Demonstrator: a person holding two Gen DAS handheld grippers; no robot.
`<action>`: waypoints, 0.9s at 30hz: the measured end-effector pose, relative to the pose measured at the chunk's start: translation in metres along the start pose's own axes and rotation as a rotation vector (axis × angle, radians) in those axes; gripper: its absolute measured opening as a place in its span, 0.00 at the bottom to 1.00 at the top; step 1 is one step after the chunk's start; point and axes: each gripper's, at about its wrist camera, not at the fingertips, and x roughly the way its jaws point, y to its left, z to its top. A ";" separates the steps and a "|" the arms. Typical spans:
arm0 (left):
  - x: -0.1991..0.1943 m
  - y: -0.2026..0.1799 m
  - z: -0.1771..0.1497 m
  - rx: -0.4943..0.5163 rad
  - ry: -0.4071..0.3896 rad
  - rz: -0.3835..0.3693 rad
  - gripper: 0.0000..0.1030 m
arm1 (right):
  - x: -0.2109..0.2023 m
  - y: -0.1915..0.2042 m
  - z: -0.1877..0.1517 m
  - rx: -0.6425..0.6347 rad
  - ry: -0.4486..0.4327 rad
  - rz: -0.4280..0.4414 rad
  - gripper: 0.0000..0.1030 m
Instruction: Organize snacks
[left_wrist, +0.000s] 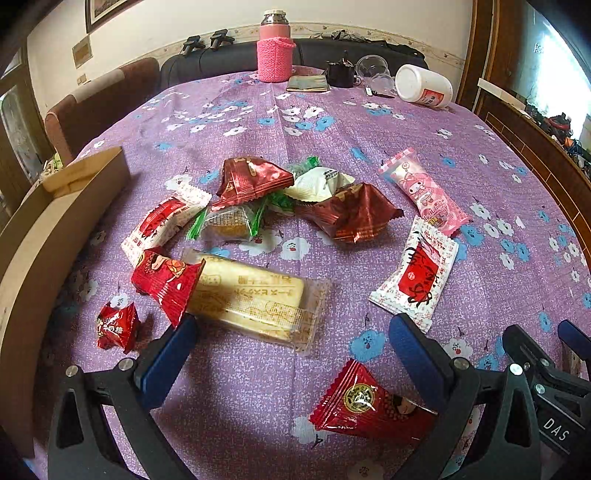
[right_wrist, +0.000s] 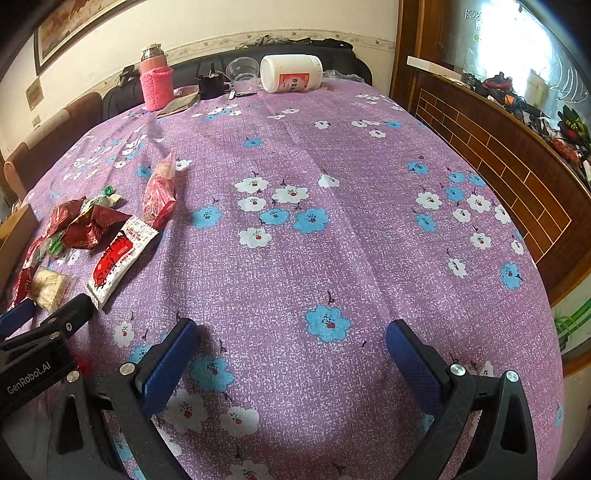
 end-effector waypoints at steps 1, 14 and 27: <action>0.000 0.000 0.000 0.000 0.000 0.000 1.00 | 0.000 0.000 0.000 0.000 0.000 0.000 0.99; 0.000 0.000 0.000 0.000 0.000 0.000 1.00 | 0.000 0.000 0.000 0.000 0.000 0.000 0.99; 0.000 0.000 0.000 0.001 0.000 0.001 1.00 | 0.001 -0.001 0.000 0.008 0.001 -0.004 0.99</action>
